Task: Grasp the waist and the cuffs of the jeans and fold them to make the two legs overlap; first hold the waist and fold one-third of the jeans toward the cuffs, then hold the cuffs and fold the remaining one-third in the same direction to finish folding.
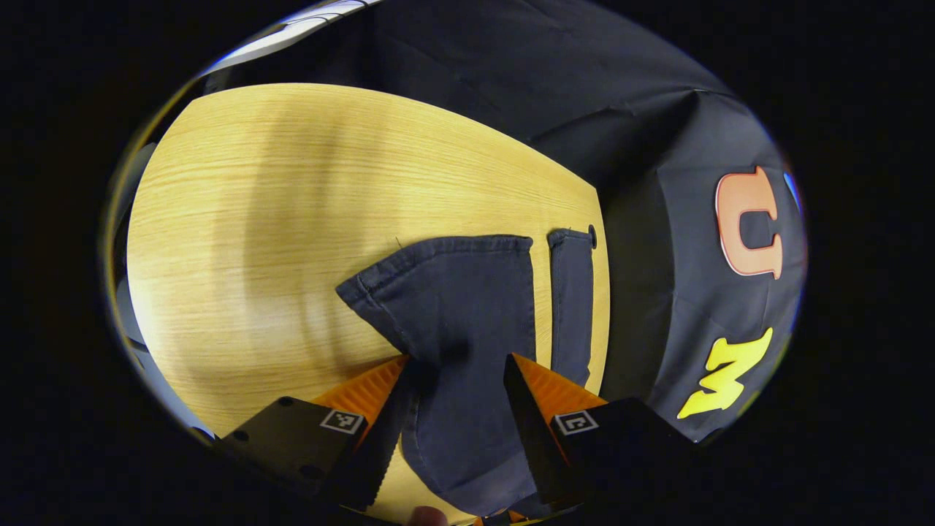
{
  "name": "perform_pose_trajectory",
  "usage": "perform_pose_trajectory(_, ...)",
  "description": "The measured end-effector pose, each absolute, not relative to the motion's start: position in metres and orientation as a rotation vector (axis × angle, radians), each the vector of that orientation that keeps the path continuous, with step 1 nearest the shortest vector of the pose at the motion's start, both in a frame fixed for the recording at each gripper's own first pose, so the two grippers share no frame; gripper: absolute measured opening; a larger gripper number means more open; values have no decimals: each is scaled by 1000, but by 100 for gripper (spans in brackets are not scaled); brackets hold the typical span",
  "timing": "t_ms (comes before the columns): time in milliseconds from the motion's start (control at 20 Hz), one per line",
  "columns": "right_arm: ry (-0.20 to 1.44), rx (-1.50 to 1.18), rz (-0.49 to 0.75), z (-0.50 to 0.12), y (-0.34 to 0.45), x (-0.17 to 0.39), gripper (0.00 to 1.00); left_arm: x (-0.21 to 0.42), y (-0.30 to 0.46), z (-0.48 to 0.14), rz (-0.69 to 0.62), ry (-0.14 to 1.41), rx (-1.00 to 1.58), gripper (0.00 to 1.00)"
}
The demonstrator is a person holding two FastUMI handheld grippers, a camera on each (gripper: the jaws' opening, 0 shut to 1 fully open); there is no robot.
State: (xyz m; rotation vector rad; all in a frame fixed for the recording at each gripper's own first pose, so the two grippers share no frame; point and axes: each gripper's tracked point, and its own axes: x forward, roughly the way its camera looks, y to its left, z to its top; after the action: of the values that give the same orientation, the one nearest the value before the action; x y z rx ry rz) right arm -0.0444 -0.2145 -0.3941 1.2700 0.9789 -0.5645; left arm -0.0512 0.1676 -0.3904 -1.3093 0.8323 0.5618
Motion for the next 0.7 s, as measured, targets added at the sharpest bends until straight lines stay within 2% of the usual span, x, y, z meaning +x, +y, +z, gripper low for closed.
perform_pose_trajectory(50, 984, 1263, -570, -396, -215, -40, 95, -47, 166, -390, 558, 832, -1302, 78)
perform_pose_trajectory(100, 994, 1259, -571, -395, -214, -37, 95, -40, 164, -390, 554, 832, -1297, 84)
perform_pose_trajectory(150, 1006, 1252, -573, -396, -213, -34, 95, -37, 164, -392, 558, 842, -1281, 74)
perform_pose_trajectory(250, 1034, 1242, -592, -396, -216, -33, 95, -31, 162, -397, 555, 859, -1247, 66)
perform_pose_trajectory(300, 1052, 1237, -603, -396, -217, -35, 92, -29, 160, -397, 550, 868, -1233, 62)
perform_pose_trajectory(350, 1089, 1222, -625, -400, -219, -40, 95, -28, 158, -399, 549, 877, -1228, 62)
perform_pose_trajectory(400, 1121, 1206, -661, -404, -225, -46, 89, -29, 158, -402, 555, 884, -1233, 55)
perform_pose_trajectory(450, 1145, 1200, -687, -407, -228, -49, 76, -29, 158, -406, 574, 887, -1242, 58)
perform_pose_trajectory(550, 1158, 1213, -719, -410, -231, -53, 48, -31, 159, -408, 593, 881, -1266, 14)
perform_pose_trajectory(650, 1144, 1275, -724, -412, -232, -62, 14, -33, 158, -405, 592, 867, -1290, 9)
perform_pose_trajectory(700, 1134, 1304, -731, -412, -234, -65, 11, -35, 159, -403, 599, 867, -1291, 6)
